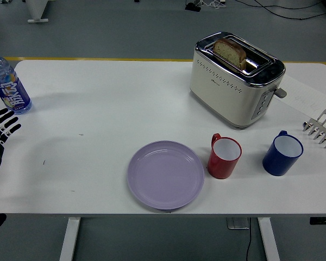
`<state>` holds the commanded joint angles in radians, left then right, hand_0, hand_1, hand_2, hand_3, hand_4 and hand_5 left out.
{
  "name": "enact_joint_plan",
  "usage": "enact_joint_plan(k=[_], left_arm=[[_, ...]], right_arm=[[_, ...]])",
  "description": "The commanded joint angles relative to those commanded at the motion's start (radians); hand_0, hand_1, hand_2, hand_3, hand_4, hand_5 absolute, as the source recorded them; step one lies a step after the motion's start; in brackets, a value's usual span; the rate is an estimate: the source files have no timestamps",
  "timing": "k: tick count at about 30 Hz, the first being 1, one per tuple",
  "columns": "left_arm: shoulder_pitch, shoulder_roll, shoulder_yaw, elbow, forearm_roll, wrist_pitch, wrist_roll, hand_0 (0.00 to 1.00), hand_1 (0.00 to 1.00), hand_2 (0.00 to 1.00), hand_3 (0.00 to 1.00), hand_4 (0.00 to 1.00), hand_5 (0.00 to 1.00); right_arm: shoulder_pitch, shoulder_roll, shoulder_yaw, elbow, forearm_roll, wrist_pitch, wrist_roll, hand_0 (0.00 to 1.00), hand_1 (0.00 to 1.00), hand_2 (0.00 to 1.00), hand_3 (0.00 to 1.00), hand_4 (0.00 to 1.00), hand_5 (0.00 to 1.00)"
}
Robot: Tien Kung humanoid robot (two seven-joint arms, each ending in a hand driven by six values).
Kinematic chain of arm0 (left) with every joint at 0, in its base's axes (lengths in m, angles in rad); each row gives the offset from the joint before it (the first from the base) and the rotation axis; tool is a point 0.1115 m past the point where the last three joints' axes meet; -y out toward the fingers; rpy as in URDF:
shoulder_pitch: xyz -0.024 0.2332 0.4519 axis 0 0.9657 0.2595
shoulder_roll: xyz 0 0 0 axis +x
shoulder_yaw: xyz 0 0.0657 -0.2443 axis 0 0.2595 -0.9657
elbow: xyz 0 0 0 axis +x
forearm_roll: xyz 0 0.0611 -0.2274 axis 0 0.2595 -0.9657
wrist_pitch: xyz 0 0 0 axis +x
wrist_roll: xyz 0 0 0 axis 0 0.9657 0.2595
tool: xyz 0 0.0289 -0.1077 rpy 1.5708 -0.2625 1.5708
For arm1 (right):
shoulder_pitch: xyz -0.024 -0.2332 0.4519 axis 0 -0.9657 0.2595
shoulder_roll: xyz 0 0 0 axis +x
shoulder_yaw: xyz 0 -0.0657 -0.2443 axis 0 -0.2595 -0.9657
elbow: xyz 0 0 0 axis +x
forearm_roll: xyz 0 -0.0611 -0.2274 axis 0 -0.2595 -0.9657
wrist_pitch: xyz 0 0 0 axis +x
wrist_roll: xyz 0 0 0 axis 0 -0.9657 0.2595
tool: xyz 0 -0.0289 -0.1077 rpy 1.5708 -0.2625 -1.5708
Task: Push plate across desktop
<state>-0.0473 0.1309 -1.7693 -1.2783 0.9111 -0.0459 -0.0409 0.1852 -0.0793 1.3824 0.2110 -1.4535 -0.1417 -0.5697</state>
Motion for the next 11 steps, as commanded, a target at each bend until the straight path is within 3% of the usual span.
enact_joint_plan(k=[11], left_arm=[[0.001,0.000,0.004,0.002,0.000,0.002,0.002,0.667,0.709,0.687,0.600,0.602,0.998]], right_arm=[[-0.001,0.000,-0.009,-0.001,0.010,0.000,0.002,0.567,0.556,0.691,0.608,0.335,0.316]])
